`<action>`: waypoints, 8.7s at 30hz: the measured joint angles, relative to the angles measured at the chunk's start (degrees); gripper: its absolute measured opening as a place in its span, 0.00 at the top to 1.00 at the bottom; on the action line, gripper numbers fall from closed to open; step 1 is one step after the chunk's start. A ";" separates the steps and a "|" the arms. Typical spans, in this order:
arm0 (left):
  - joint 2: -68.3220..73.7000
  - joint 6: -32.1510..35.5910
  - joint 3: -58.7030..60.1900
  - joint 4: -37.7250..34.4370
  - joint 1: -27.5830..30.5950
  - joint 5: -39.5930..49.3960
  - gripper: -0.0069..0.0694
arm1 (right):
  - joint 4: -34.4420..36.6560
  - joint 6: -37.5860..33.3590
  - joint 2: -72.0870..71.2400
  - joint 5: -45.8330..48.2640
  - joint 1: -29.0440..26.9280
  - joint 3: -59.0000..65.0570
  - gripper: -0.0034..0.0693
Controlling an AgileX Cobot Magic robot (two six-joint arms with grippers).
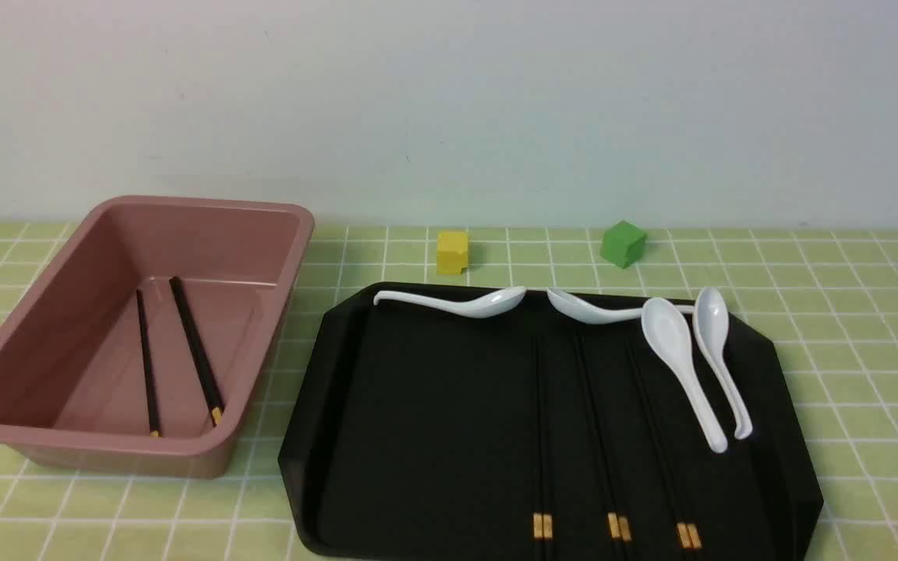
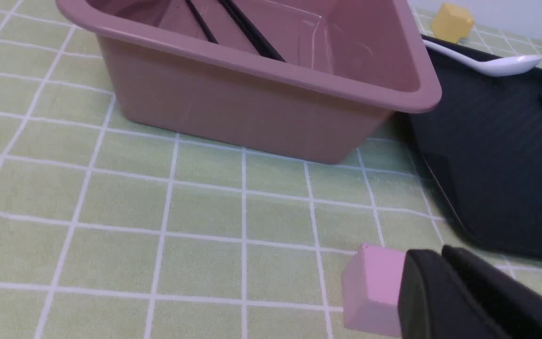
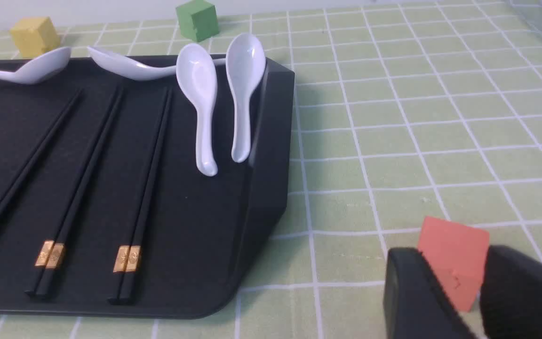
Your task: On green tablecloth take chopsticks from black tray and put them in box.
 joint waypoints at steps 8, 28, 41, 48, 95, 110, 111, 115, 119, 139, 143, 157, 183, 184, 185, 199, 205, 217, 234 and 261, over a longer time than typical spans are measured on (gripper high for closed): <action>0.00 0.00 0.00 0.00 0.00 0.00 0.86 | 0.00 0.00 0.00 0.00 0.00 0.00 0.62; 0.00 0.00 0.00 0.00 0.00 0.00 0.83 | 0.00 0.00 0.00 0.00 0.00 0.00 0.62; 0.00 0.00 0.00 -0.15 0.00 -0.11 0.82 | 0.00 0.00 0.00 0.00 0.00 0.00 0.62; 0.00 -13.09 0.00 -20.60 0.00 -1.00 0.81 | 0.00 0.00 0.00 0.00 0.00 0.00 0.62; 94.59 -27.72 -72.06 -3.29 -33.00 31.38 0.81 | 0.00 0.00 0.00 0.00 0.00 0.00 0.62; 123.12 -39.17 -104.91 3.96 -38.06 40.68 0.46 | 0.00 0.00 0.00 0.00 0.00 0.00 0.62; 124.60 -39.25 -106.90 3.96 -38.06 41.16 0.46 | 0.00 0.00 0.00 0.00 0.00 0.00 0.62; 128.95 -38.16 -111.78 4.12 -38.06 42.58 0.46 | 0.00 0.00 0.00 0.00 0.00 0.00 0.62; 132.33 -37.29 -114.68 5.34 -38.06 43.59 0.46 | 0.00 0.00 0.00 0.00 0.00 0.00 0.62; 135.30 -34.90 -115.40 6.89 -38.06 43.11 0.77 | 0.00 0.00 0.00 0.00 0.00 0.00 0.62; 132.55 -34.56 -115.17 6.83 -38.06 43.41 0.77 | 0.00 0.00 0.00 0.00 0.00 0.00 0.62; 100.66 -22.84 -110.21 13.40 -20.22 48.09 0.77 | 0.00 0.00 0.00 0.00 0.00 0.00 0.62; 109.03 -17.23 -78.91 8.13 1.72 21.02 0.72 | 0.00 0.00 0.00 0.00 0.00 0.00 0.62; 109.95 -17.42 -78.91 8.13 1.72 21.02 0.69 | 0.00 0.00 0.00 0.00 0.00 0.00 0.62; 110.56 -17.68 -78.91 8.13 1.72 21.08 0.68 | 0.00 0.00 0.00 0.00 0.00 0.00 0.62; 97.57 -13.52 -81.10 9.13 -0.34 31.66 0.83 | 0.00 0.00 0.00 0.00 0.00 0.00 0.62; 83.24 -13.29 -79.15 9.38 -0.34 34.76 0.93 | 0.00 0.00 0.00 0.00 0.00 0.00 0.62; 41.26 -13.13 -40.61 7.78 -0.34 18.03 0.93 | 0.00 0.00 0.00 0.00 0.00 0.00 0.62; 17.12 -13.25 -22.11 5.89 -0.34 -3.08 0.93 | 0.00 0.00 0.00 0.00 0.00 0.00 0.62; 3.30 -13.30 -12.31 7.18 -0.34 -3.00 0.91 | 0.00 0.00 0.00 0.00 0.00 0.00 0.62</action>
